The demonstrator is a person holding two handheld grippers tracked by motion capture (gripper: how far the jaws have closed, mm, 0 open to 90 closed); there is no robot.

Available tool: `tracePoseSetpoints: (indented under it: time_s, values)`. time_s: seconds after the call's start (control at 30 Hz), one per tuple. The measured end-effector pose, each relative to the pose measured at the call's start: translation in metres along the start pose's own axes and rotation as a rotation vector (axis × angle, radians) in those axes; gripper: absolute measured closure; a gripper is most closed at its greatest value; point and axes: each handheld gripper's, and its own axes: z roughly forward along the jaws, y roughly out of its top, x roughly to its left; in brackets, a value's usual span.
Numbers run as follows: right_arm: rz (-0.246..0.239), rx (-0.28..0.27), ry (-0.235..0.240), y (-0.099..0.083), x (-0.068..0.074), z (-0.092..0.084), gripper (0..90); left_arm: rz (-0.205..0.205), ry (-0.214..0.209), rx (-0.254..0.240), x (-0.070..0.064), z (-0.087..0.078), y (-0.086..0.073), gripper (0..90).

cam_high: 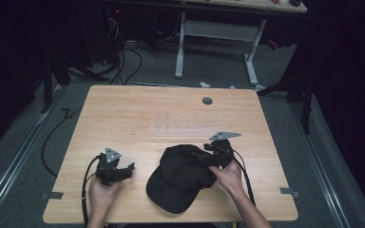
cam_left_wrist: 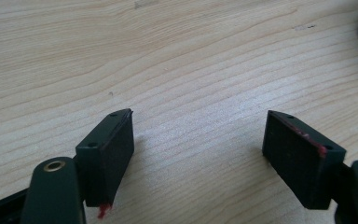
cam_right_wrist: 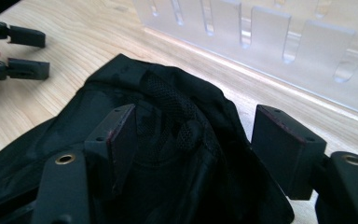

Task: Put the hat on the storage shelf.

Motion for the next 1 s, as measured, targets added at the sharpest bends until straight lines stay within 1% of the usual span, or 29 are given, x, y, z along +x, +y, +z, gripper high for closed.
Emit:
tracePoseSetpoints:
  time_s: [0.03, 0.1, 0.13, 0.3, 0.37, 0.4, 0.43, 0.53, 0.6, 0.63, 0.67, 0.73, 0.83, 0.87, 0.9, 0.93, 0.97, 1.0]
  values:
    - [0.014, 0.02, -0.003, 0.0, -0.002, 0.005, 31.9, 0.0, 0.0, 0.0, 0.0, 0.0, 0.0, 25.1]
    - [0.012, 0.025, -0.003, 0.0, -0.003, 0.007, 32.2, -0.001, 0.0, 0.0, 0.0, 0.0, 0.0, 25.2]
    - [0.026, 0.028, 0.002, 0.0, -0.003, 0.008, 32.4, -0.001, -0.001, 0.0, 0.0, 0.0, 0.0, 25.3]
    - [0.027, 0.052, 0.006, 0.001, -0.005, 0.011, 34.5, 0.001, 0.0, 0.001, 0.0, 0.0, 0.0, 25.3]
    - [0.028, 0.048, 0.007, 0.001, -0.005, 0.011, 35.1, -0.001, 0.0, 0.0, 0.0, 0.0, 0.0, 25.3]
    - [0.016, 0.035, 0.007, 0.001, -0.003, 0.008, 35.8, 0.002, 0.0, 0.001, 0.0, 0.0, 0.0, 25.3]
    - [0.015, 0.032, 0.009, 0.002, -0.002, 0.006, 35.5, -0.001, 0.0, 0.0, 0.0, 0.0, 0.0, 25.3]
    - [0.011, 0.029, 0.009, 0.002, 0.0, 0.005, 35.0, -0.001, 0.0, 0.0, 0.0, 0.0, 0.0, 25.3]
    - [-0.002, 0.047, -0.003, 0.002, 0.0, 0.007, 34.5, 0.002, 0.0, 0.001, 0.0, 0.0, 0.0, 25.3]
    - [0.001, 0.062, -0.006, 0.001, 0.0, 0.009, 34.4, 0.0, 0.0, 0.0, 0.0, 0.0, 0.0, 25.3]
    - [0.013, 0.079, 0.004, 0.0, -0.003, 0.013, 34.2, 0.002, 0.0, 0.001, 0.0, 0.0, 0.0, 25.3]
    - [0.025, 0.098, 0.006, 0.0, -0.005, 0.016, 34.8, 0.0, 0.0, 0.0, 0.0, 0.0, 0.0, 25.3]
    - [0.03, 0.132, 0.009, -0.002, -0.008, 0.022, 38.5, 0.0, 0.001, 0.0, 0.0, 0.0, 0.0, 25.3]
    - [0.03, 0.132, 0.009, -0.002, -0.008, 0.022, 38.5, 0.0, 0.001, 0.0, 0.0, 0.0, 0.0, 25.3]
    - [0.028, 0.144, 0.015, -0.004, -0.01, 0.026, 44.2, 0.002, 0.001, 0.0, 0.0, 0.0, 0.0, 25.3]
    - [0.028, 0.144, 0.015, -0.004, -0.01, 0.026, 44.2, 0.0, 0.001, -0.001, 0.0, 0.0, 0.0, 25.3]
    - [0.034, 0.153, 0.029, -0.006, -0.01, 0.029, 50.6, 0.0, 0.001, -0.001, 0.0, 0.0, 0.0, 25.3]
    - [0.034, 0.153, 0.029, -0.006, -0.01, 0.029, 50.6, 0.0, 0.001, -0.001, 0.0, 0.0, 0.0, 25.3]
